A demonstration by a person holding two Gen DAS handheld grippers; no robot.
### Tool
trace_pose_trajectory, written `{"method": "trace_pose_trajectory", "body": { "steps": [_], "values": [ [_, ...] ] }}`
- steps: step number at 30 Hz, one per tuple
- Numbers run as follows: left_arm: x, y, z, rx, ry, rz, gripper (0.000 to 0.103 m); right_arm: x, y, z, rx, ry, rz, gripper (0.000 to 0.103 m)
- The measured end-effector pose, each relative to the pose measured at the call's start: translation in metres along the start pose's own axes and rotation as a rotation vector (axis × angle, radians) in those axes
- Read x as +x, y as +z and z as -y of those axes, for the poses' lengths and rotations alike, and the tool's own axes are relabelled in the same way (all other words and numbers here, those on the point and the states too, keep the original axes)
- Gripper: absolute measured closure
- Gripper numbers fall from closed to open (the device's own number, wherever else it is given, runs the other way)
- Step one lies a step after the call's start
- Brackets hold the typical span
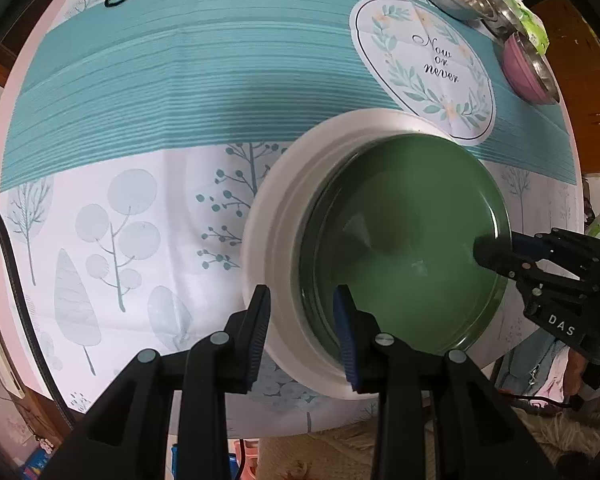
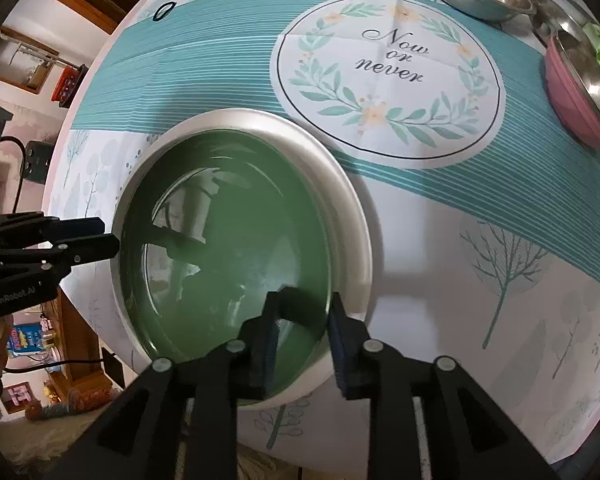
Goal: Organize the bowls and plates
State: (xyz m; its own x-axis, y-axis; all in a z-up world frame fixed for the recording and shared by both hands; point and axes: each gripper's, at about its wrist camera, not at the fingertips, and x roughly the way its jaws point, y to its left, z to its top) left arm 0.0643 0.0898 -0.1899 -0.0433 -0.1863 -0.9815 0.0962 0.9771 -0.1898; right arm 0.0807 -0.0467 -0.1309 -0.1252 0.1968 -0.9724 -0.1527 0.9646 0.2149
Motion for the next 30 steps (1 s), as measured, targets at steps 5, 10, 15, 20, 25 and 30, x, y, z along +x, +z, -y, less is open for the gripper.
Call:
{"method": "trace_pose_trajectory", "body": {
  "steps": [5,10,15,20,25,30],
  "values": [
    [-0.020,0.002,0.001,0.032,0.029,0.060,0.054,-0.006,-0.002,0.005,0.030,0.018,0.011,0.074],
    [-0.050,0.007,0.008,0.072,0.035,0.149,0.042,-0.021,-0.007,0.009,0.034,0.030,0.041,0.073],
    [-0.075,0.016,0.018,0.106,0.019,0.214,0.032,-0.041,-0.010,0.013,0.033,0.047,0.081,0.073],
    [-0.092,0.027,0.036,0.155,0.041,0.267,0.032,-0.060,-0.012,0.017,0.034,0.073,0.124,0.073],
    [-0.110,0.041,0.056,0.196,0.061,0.333,0.032,-0.079,-0.013,0.024,0.048,0.078,0.186,0.073],
    [-0.126,0.060,0.078,0.220,0.048,0.381,0.031,-0.100,-0.012,0.045,0.081,0.067,0.242,0.073]
  ]
}}
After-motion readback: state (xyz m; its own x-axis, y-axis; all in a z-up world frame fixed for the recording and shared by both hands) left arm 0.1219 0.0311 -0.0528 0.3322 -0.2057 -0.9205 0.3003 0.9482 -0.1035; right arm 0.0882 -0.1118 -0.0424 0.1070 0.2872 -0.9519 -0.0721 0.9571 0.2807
